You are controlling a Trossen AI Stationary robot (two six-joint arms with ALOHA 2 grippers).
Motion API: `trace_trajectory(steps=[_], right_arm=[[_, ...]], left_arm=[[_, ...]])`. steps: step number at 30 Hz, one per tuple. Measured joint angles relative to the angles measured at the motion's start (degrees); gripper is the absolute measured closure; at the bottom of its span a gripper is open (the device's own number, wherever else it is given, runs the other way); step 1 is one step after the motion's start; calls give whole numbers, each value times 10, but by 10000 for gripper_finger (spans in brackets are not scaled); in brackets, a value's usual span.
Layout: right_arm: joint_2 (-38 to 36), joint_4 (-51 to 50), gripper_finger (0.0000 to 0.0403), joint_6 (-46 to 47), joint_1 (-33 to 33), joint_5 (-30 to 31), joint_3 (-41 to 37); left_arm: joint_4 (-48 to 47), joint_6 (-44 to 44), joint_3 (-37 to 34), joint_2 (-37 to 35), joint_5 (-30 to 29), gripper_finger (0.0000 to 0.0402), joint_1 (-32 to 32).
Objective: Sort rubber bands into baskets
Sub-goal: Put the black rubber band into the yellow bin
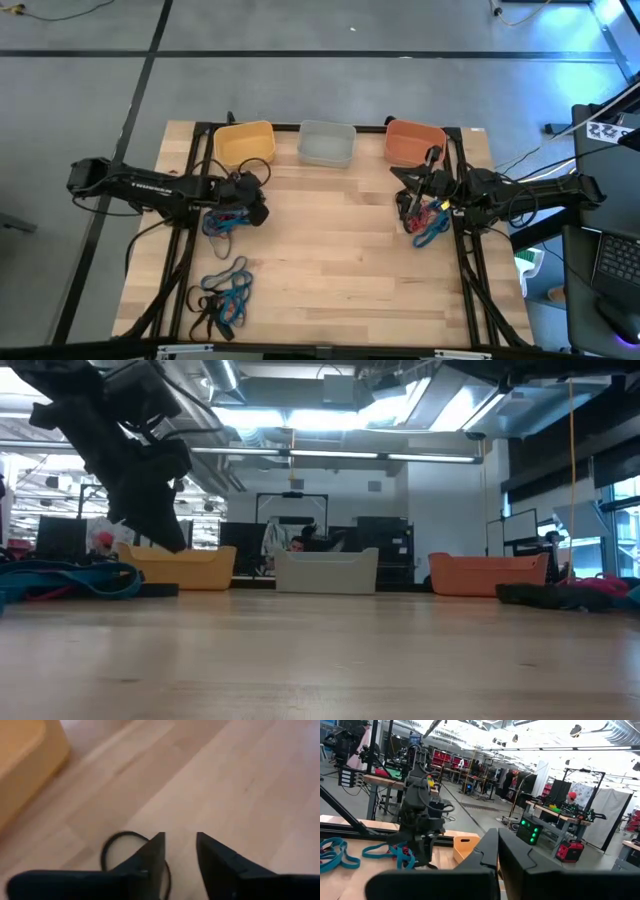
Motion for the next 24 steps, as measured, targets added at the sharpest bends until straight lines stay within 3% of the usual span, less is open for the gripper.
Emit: trace_trajectory(steps=[7,10,15,24], right_arm=[[0,0,388,-2,0,0,0],[0,0,388,-2,0,0,0],[0,0,388,-3,0,0,0],[0,-2,388,-3,0,0,0]], left_arm=[[-3,2,42,15,64,235,21],[-9,17,75,44,66,236,13],[-96,24,125,109,67,250,13],[-150,-1,130,170,60,263,15]])
